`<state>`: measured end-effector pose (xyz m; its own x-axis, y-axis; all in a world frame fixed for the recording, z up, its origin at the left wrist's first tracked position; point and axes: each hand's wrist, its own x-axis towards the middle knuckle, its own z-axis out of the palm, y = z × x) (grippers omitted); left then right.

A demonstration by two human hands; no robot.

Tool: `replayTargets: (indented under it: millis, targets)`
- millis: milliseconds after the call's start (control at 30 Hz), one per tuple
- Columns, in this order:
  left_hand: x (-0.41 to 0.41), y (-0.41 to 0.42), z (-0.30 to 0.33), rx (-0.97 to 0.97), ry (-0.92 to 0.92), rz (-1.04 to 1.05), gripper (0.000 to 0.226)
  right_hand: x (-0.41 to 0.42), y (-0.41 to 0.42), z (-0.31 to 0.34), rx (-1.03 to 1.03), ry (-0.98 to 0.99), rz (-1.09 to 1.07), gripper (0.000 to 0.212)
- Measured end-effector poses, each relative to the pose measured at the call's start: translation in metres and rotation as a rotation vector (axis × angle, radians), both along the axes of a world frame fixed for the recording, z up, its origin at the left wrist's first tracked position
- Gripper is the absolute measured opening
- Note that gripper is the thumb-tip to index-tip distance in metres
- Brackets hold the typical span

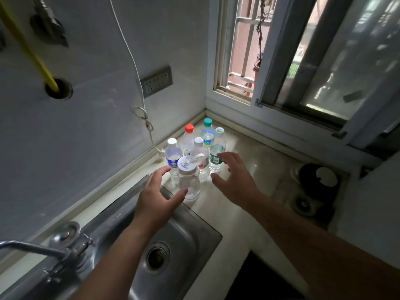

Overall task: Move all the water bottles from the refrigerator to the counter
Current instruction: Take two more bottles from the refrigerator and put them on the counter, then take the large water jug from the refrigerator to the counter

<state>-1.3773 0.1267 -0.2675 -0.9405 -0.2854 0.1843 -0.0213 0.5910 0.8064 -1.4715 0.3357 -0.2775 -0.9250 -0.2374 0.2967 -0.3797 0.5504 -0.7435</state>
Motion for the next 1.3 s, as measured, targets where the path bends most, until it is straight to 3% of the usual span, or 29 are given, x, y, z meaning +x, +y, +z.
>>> replayTargets:
  millis: [467, 633, 900, 1300]
  targets:
    - [0.082, -0.001, 0.064, -0.092, 0.12, -0.052, 0.078, 0.11, 0.008, 0.079, 0.094, 0.2, 0.058, 0.054]
    - [0.105, 0.007, 0.087, -0.07, 0.167, -0.023, 0.067, 0.131, 0.013, 0.093, 0.069, 0.177, 0.1, 0.057]
    - [0.159, 0.017, 0.108, -0.115, 0.198, 0.109, 0.064, 0.159, 0.015, 0.118, 0.012, 0.145, 0.298, 0.047]
    - [0.313, 0.02, 0.128, -0.164, 0.191, 0.404, 0.067, 0.241, -0.026, 0.129, -0.079, 0.105, 0.676, 0.055]
